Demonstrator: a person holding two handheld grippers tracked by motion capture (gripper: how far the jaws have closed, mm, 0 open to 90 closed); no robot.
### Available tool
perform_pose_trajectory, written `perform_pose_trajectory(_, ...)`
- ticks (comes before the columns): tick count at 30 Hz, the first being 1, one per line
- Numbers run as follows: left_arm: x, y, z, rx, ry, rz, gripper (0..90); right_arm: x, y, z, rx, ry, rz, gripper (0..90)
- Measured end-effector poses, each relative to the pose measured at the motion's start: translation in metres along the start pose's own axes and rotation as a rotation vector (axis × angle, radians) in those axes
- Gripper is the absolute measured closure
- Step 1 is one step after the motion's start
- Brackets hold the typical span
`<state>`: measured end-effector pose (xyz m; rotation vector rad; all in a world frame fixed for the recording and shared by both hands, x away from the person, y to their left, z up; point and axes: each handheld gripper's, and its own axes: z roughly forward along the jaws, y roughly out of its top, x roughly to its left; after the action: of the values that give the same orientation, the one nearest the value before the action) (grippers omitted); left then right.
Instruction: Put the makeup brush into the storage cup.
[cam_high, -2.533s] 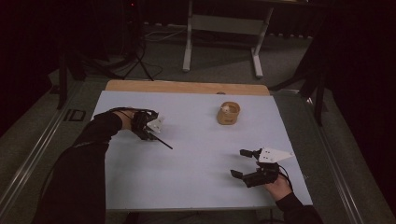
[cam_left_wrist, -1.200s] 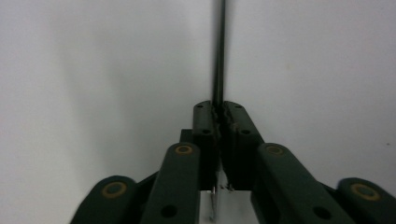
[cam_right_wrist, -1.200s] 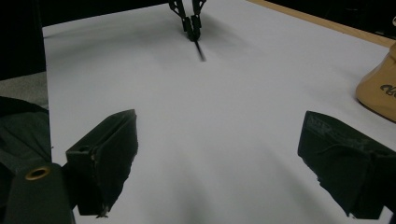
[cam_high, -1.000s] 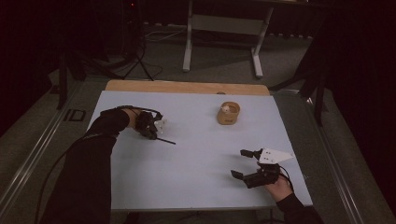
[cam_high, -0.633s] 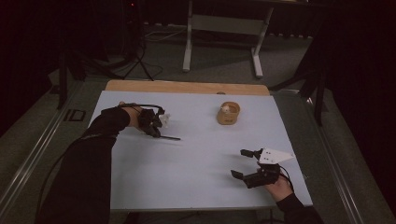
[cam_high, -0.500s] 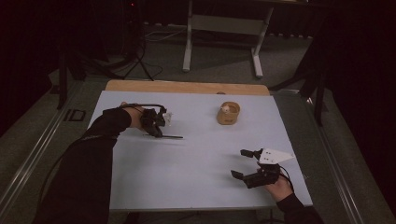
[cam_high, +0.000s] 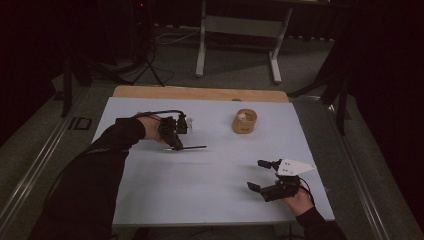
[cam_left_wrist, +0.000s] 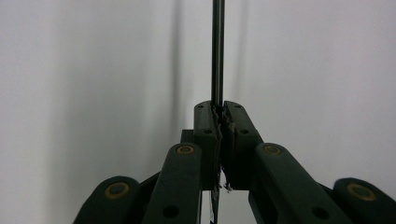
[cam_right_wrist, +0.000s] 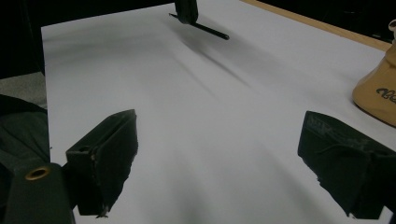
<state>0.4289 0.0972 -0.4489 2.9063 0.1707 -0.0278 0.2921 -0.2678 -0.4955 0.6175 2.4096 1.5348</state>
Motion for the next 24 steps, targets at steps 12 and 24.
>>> perform_pose_trajectory(12, -0.019, 0.023, 0.001, 0.029, 0.002, 0.013, 85.1, 0.000, 0.001, -0.001, -0.005, -0.001, 0.000, 11.9)
perform_pose_trajectory(24, -0.027, 0.039, -0.005, 0.002, -0.026, -0.054, 85.4, 0.001, 0.003, 0.000, -0.007, 0.003, -0.013, 13.1)
